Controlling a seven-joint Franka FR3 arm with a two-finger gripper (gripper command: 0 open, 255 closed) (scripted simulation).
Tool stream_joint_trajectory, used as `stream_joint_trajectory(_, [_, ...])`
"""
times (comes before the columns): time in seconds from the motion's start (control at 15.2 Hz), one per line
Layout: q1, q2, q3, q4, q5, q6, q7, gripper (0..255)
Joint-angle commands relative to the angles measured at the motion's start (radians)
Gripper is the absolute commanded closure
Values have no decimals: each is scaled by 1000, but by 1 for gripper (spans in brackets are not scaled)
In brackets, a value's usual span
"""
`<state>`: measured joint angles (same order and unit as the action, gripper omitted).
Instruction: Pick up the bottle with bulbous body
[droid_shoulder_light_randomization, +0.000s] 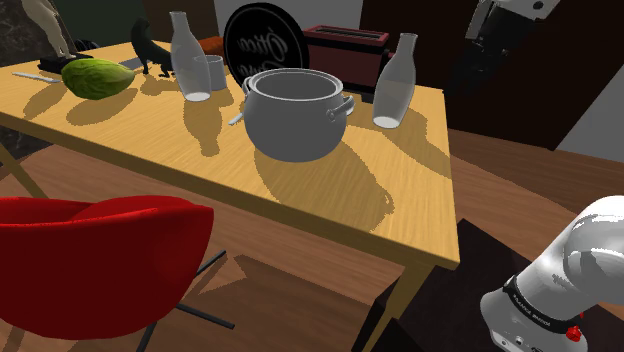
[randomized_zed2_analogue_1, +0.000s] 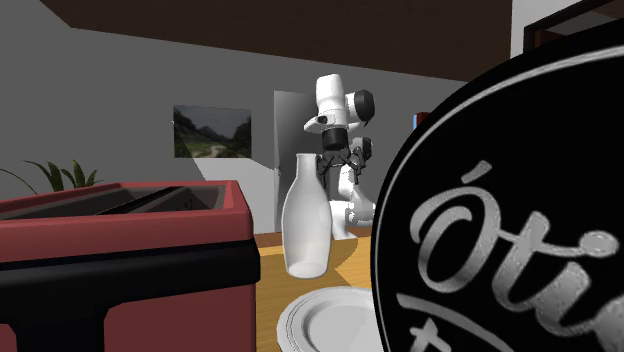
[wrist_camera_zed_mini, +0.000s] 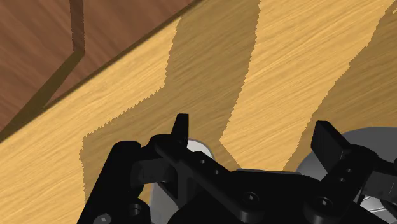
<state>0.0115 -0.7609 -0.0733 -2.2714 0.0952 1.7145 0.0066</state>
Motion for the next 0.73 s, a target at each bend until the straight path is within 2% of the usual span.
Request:
stream_joint_trajectory(0.0, [0, 0, 0, 0, 0, 0, 0, 0])
stream_joint_trajectory(0.66, [14, 426, -39, 501, -51, -116, -82, 0])
